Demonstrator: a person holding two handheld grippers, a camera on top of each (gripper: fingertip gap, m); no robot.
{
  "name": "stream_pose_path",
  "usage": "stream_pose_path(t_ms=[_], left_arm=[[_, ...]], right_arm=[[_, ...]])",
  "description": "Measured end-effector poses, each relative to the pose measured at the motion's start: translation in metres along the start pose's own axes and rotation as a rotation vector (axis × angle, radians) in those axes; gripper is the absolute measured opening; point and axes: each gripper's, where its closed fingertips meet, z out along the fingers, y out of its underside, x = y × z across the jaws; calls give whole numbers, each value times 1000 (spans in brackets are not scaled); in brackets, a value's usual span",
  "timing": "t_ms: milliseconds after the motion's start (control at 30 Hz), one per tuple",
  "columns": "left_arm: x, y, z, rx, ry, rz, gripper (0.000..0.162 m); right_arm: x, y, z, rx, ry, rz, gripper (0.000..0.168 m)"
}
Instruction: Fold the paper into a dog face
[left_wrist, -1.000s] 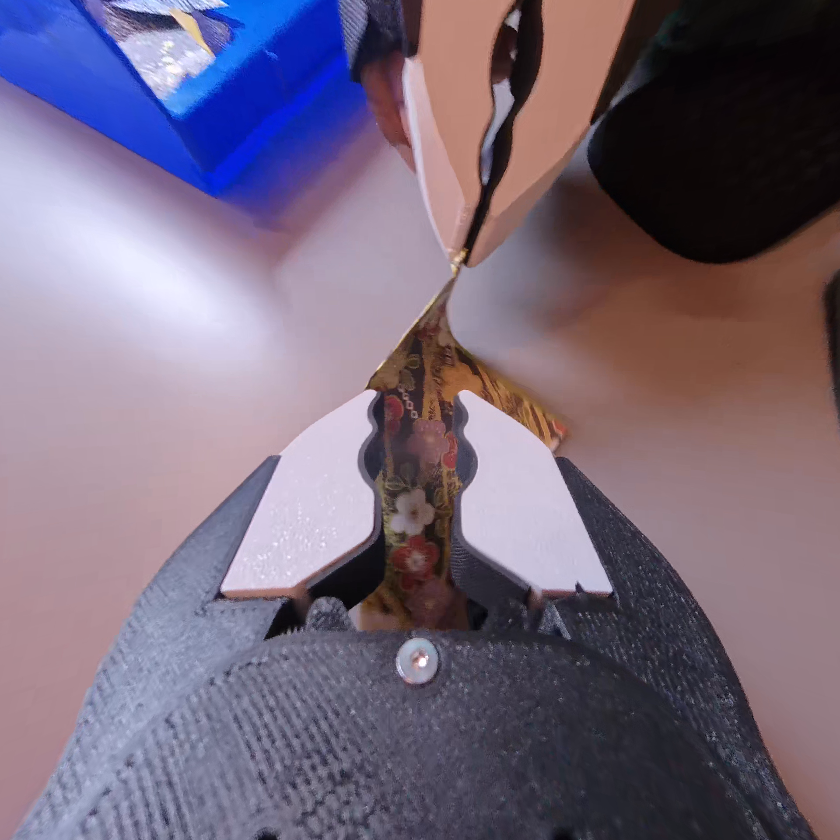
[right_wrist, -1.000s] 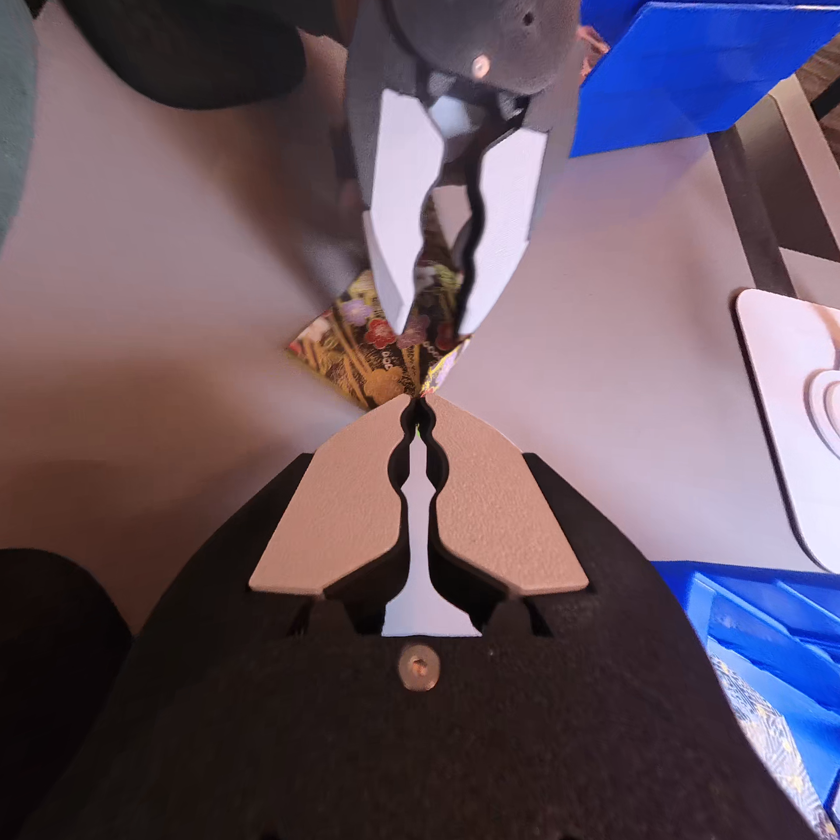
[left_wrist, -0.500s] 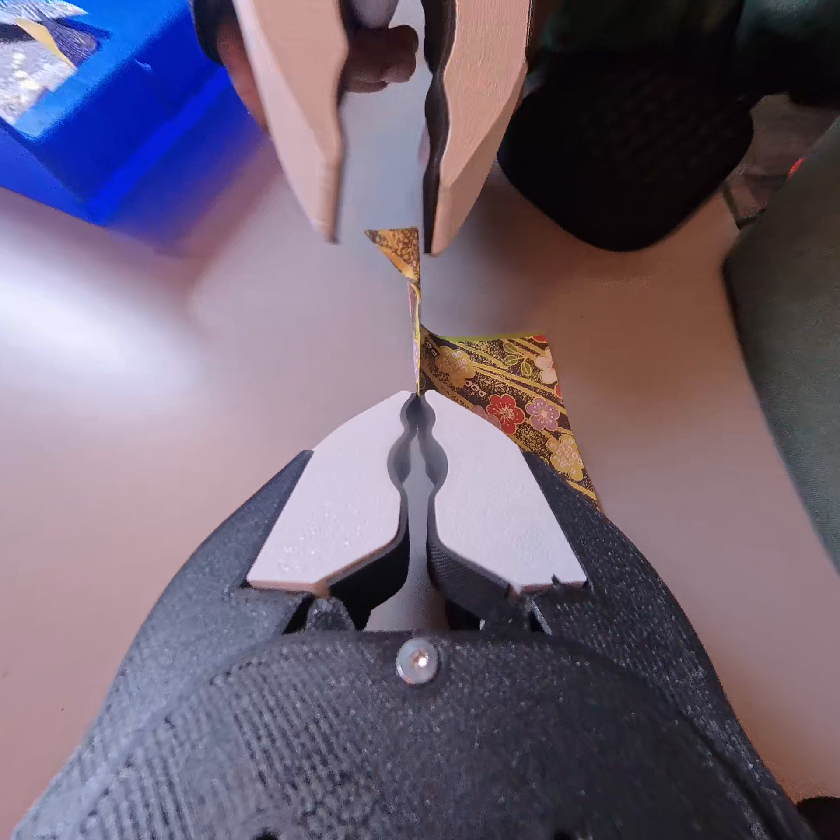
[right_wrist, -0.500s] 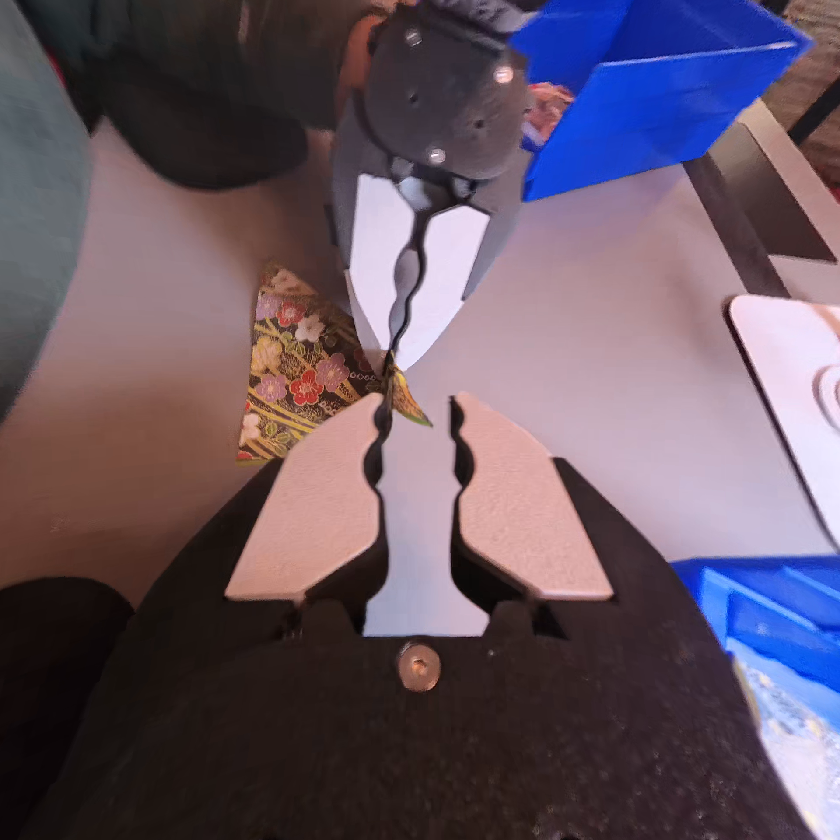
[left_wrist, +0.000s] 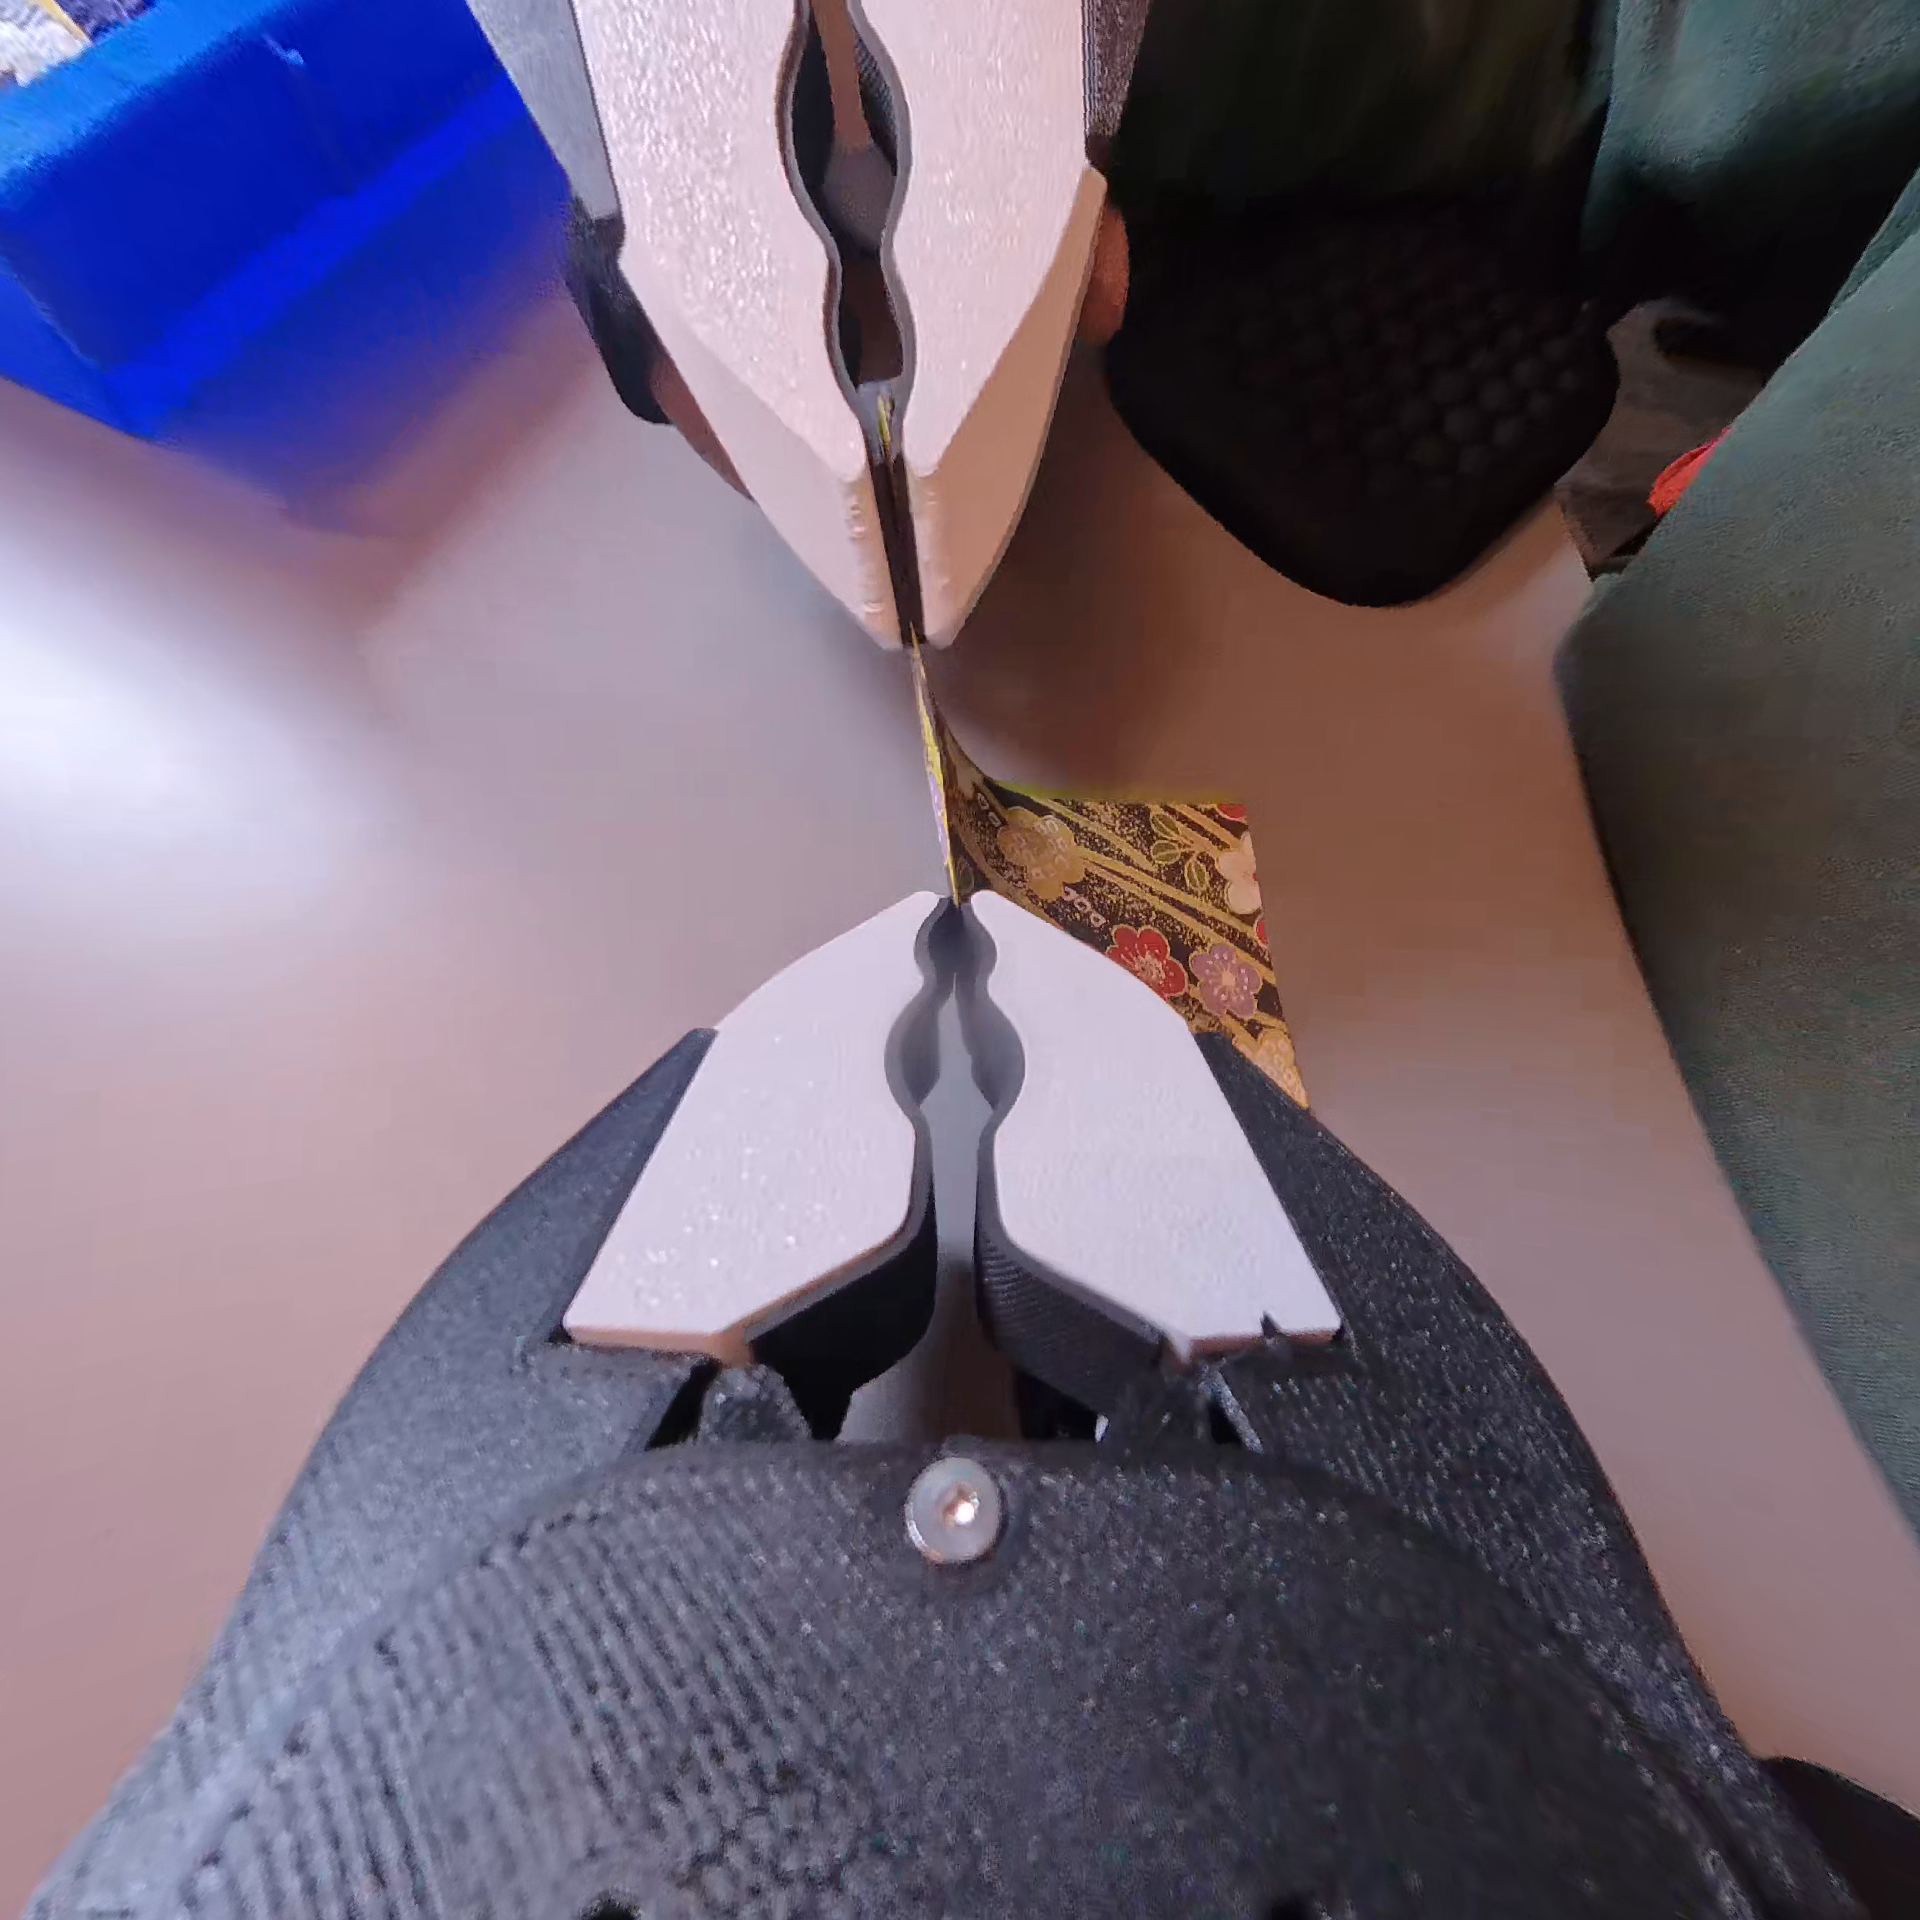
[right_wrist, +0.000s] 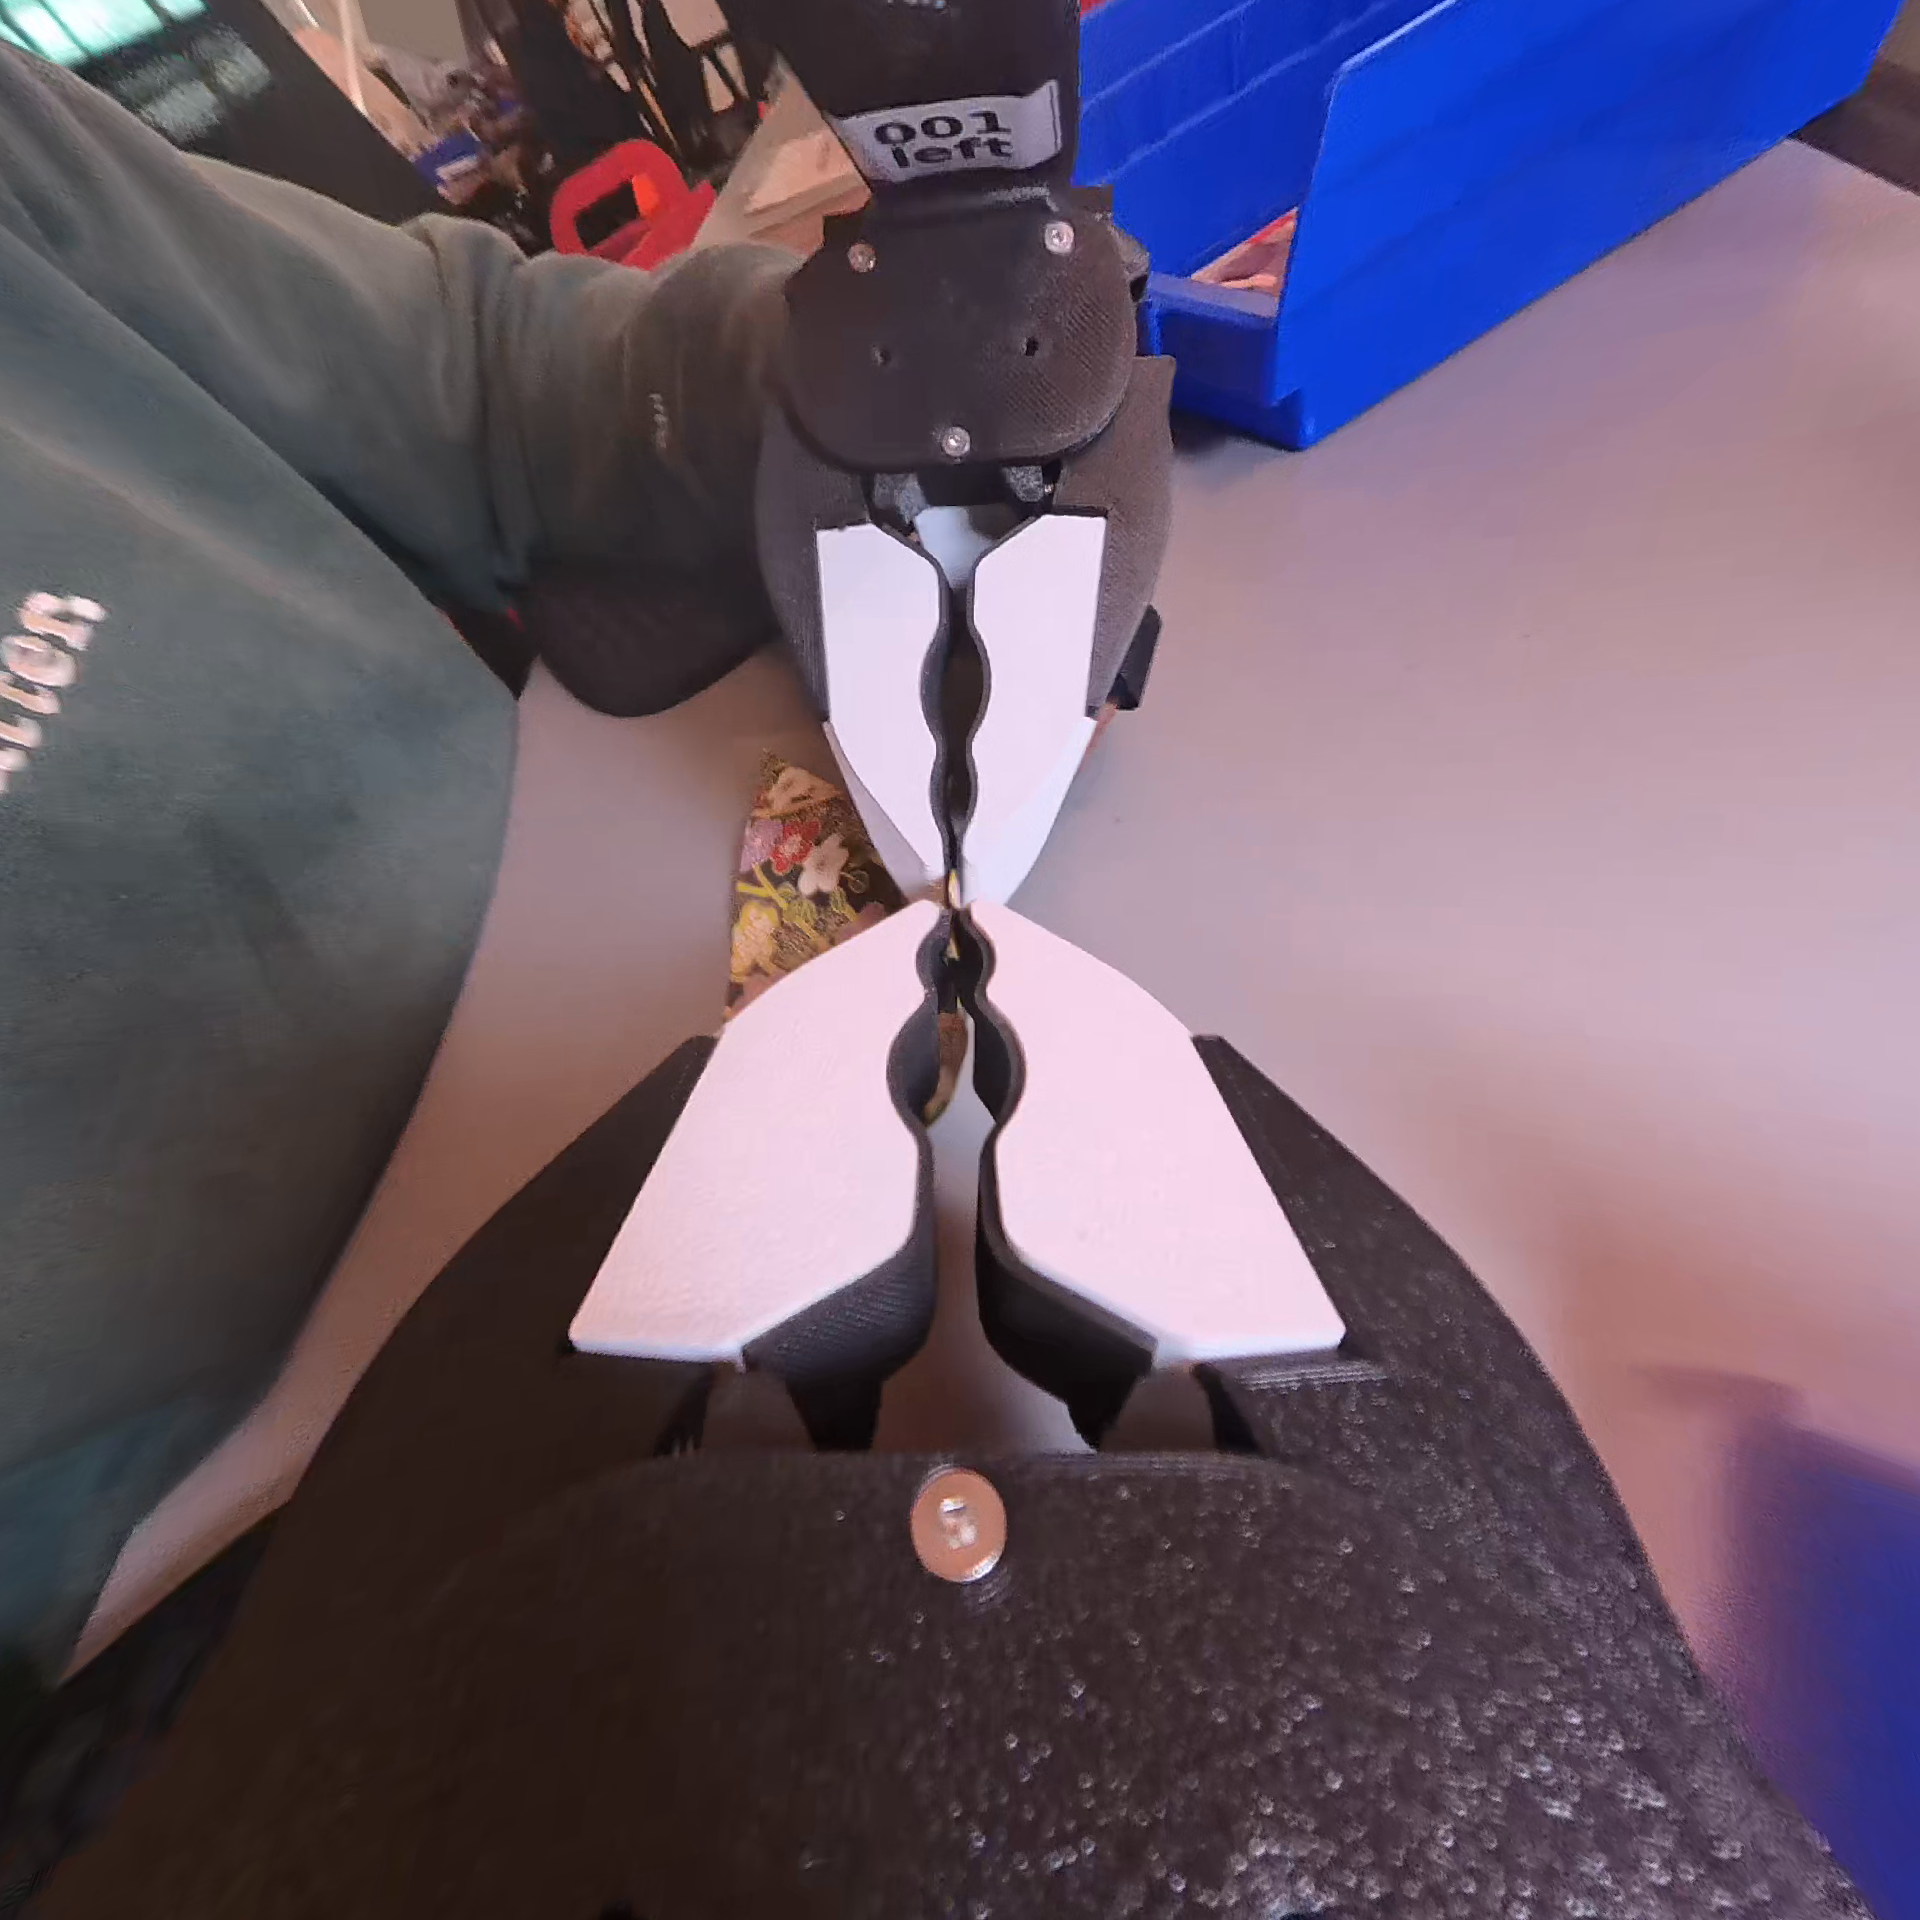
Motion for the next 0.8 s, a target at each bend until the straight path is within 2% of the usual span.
stream_pose_path(t_ms=[167, 233, 367, 467, 567, 800], left_arm=[[-9, 4, 0, 3, -2, -97, 0], [-17, 5, -3, -10, -64, -90, 0], [-28, 13, -13, -86, -218, -5, 13], [-28, 18, -14, -118, -267, 36, 13], [-29, 22, -9, -133, -276, 40, 5], [-35, 26, -7, -163, -328, 47, 2]], right_arm=[[8, 4, 1, -65, 150, -208, 0], [11, 6, 2, -102, 222, -337, 0], [19, 12, 3, -198, 358, -523, 0], [16, 10, 5, -202, 374, -570, 0], [12, 9, 8, -196, 367, -604, 0], [3, 38, 19, -351, 308, -716, 0]])
